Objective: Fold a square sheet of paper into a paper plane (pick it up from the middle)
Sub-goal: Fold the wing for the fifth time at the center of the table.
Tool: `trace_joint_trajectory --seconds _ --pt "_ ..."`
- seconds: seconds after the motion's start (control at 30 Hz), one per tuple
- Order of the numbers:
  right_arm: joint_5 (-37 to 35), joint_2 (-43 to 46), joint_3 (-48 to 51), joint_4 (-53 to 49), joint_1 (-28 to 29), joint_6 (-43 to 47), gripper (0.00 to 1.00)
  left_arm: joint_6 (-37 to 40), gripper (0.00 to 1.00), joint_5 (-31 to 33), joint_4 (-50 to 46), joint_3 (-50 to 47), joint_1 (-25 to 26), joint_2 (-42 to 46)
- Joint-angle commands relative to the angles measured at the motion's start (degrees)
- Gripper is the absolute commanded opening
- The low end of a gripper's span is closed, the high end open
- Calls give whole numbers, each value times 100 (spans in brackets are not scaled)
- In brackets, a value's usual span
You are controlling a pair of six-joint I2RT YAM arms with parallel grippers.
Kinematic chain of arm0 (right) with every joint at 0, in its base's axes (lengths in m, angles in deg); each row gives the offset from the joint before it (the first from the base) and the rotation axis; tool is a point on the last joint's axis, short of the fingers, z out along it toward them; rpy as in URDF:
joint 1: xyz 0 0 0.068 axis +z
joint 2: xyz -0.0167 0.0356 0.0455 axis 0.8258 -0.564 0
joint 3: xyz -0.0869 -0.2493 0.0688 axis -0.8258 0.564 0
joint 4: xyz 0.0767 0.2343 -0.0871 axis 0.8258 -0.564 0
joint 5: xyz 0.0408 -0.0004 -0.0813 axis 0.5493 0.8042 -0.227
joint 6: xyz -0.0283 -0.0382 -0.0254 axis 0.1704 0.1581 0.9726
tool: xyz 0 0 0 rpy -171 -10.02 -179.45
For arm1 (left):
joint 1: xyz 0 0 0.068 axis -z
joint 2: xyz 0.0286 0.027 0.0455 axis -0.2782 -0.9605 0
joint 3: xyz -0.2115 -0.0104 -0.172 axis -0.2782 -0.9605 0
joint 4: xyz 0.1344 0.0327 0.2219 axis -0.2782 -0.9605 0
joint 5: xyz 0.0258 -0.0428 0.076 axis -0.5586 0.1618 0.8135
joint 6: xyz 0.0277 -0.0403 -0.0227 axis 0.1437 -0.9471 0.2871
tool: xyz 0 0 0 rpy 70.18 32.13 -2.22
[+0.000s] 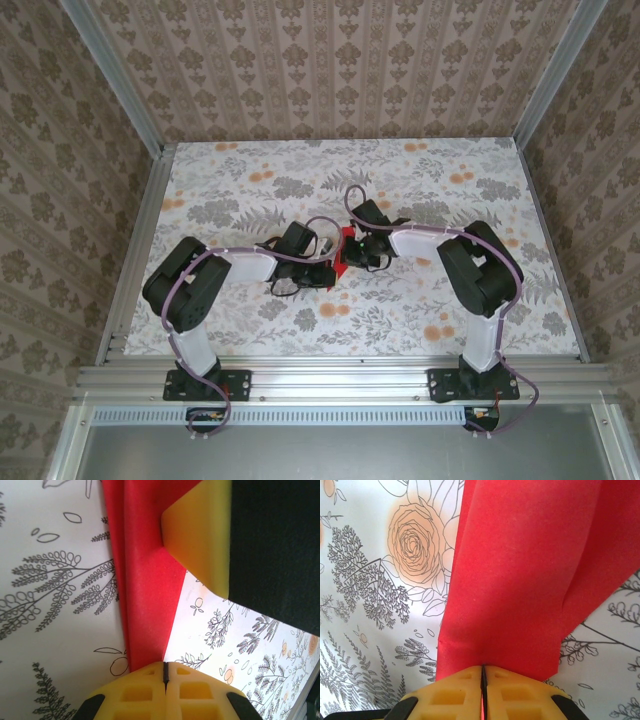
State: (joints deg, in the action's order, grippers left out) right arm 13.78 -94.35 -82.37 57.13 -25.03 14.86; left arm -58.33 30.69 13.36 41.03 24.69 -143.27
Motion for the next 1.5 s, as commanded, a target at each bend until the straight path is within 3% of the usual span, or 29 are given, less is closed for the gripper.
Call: trace_joint_trajectory --seconds 0.0,0.1,0.33,0.53,0.67,1.1,1.47 --pt "-76 -252 -94 -226 -31 69 11 -7 0 430 -760 -193 53 -333" --pt "-109 -335 -87 -354 -40 34 10 -101 1 290 -612 -229 22 -218" --pt "43 -183 176 -435 -24 -307 10 -1176 17 -122 863 -633 -207 480" --pt "186 111 612 -193 81 -1028 10 -1604 18 277 1540 -906 -226 722" --pt "277 182 762 60 110 -1355 10 -1791 18 114 2008 -990 -218 574" --pt "502 139 688 243 61 -1421 10 -1665 16 123 1870 -728 -56 79" --pt "746 427 508 569 -188 -917 16 -1351 9 819 824 -800 -35 213"
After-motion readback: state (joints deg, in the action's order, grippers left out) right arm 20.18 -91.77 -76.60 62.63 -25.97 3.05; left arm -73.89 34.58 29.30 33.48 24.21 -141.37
